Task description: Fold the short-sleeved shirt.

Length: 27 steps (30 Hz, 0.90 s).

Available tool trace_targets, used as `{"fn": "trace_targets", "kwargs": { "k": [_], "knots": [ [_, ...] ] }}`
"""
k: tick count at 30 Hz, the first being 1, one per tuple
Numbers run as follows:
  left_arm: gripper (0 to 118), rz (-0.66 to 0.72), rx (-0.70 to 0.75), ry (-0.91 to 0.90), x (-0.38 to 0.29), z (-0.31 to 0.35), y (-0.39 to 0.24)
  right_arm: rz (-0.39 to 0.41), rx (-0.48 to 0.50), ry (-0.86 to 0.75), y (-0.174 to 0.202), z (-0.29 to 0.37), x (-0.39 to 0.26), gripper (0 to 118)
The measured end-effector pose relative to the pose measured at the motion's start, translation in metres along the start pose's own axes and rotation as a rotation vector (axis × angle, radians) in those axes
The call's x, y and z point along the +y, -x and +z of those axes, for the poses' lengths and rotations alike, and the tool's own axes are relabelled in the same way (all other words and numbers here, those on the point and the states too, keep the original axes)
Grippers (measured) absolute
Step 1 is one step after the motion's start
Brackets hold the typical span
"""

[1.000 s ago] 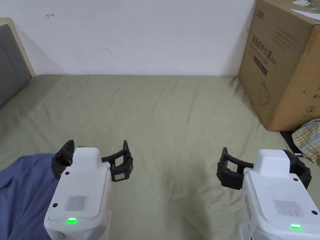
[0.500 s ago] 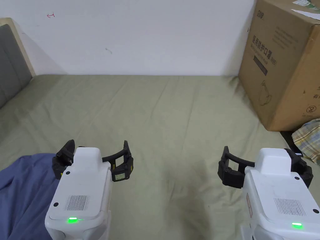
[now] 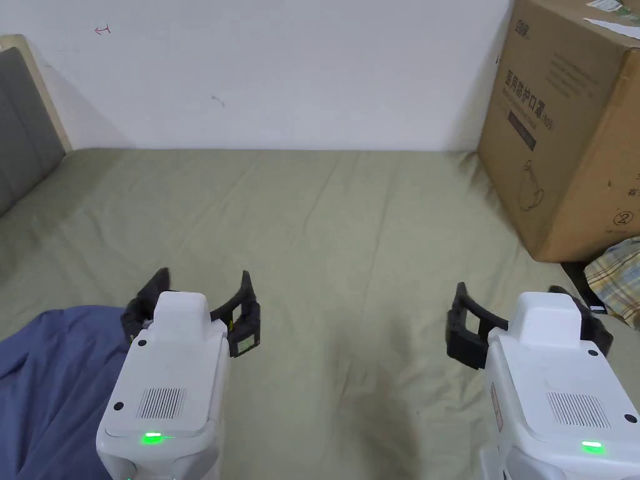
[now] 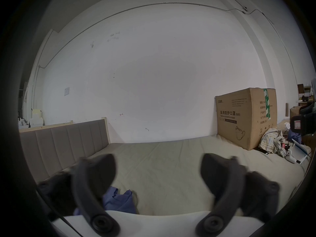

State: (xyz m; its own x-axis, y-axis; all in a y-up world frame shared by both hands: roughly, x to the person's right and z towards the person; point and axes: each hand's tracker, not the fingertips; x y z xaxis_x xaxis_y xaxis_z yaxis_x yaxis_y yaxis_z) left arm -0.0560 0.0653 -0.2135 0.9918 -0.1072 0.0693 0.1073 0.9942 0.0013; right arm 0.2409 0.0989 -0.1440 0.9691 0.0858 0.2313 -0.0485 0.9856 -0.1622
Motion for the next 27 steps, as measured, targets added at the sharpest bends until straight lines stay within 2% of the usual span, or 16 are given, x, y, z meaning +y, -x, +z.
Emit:
{"fn": "trace_targets", "kwargs": {
  "k": [3,4,5,7,14,18,22,27],
  "knots": [
    [28,0.027,-0.044,0.052,0.003,-0.004,-0.001,0.012,-0.008,-0.001,0.002,-0.001,0.001,34],
    [13,0.041,-0.056,0.052,0.002,-0.005,-0.001,0.014,-0.008,-0.003,0.001,-0.001,0.001,17],
    [4,0.050,-0.058,0.053,0.002,-0.004,-0.001,0.011,-0.008,-0.006,0.001,-0.001,0.001,5],
    [0,0.060,-0.070,0.049,0.003,-0.003,0.000,-0.011,0.004,-0.001,-0.001,-0.001,0.002,0],
    [0,0.068,-0.050,0.065,0.005,-0.005,0.008,-0.008,0.030,-0.003,0.000,-0.005,0.005,0],
    [0,0.055,0.001,0.071,0.004,-0.002,0.028,-0.009,0.074,-0.017,0.013,-0.010,0.009,0],
    [0,0.058,0.086,0.077,0.004,0.009,0.063,0.001,0.163,-0.034,0.043,-0.018,0.016,0],
    [0,0.054,0.242,0.083,0.004,0.035,0.124,0.017,0.320,-0.051,0.102,-0.026,0.025,0]
  ]
}}
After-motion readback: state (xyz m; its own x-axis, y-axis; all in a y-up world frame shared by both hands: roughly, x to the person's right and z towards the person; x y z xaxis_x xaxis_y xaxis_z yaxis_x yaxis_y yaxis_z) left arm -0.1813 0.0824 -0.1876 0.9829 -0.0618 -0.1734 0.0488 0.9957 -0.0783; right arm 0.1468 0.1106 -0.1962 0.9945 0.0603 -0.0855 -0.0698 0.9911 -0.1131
